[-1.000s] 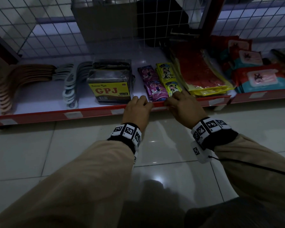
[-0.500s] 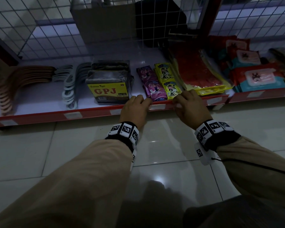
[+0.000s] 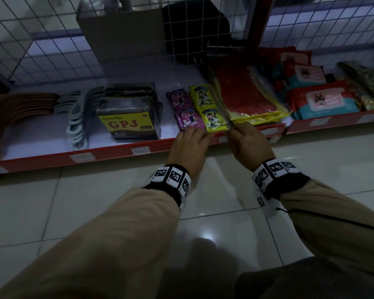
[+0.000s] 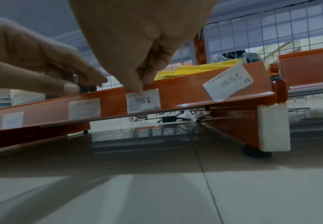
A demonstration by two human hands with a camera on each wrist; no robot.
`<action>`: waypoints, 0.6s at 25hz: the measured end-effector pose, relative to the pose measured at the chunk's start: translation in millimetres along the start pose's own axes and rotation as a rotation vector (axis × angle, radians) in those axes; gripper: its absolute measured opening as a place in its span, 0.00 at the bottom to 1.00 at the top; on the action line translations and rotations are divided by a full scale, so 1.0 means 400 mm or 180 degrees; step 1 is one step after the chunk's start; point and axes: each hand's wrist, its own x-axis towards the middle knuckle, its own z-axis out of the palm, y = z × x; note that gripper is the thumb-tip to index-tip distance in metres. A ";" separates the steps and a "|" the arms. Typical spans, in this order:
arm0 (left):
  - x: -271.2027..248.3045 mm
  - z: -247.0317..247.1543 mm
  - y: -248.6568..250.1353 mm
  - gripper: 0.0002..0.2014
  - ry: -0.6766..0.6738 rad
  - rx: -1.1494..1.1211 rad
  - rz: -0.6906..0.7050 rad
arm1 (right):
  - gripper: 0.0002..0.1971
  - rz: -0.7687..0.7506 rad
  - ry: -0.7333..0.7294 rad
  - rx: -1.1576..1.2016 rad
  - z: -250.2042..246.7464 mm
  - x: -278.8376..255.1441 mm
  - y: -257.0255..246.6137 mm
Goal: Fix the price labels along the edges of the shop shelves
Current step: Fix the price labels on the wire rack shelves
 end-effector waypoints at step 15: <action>0.038 0.035 0.047 0.12 0.0001 -0.0121 -0.0384 | 0.06 0.0257 -0.0210 0.0477 0.004 0.015 0.010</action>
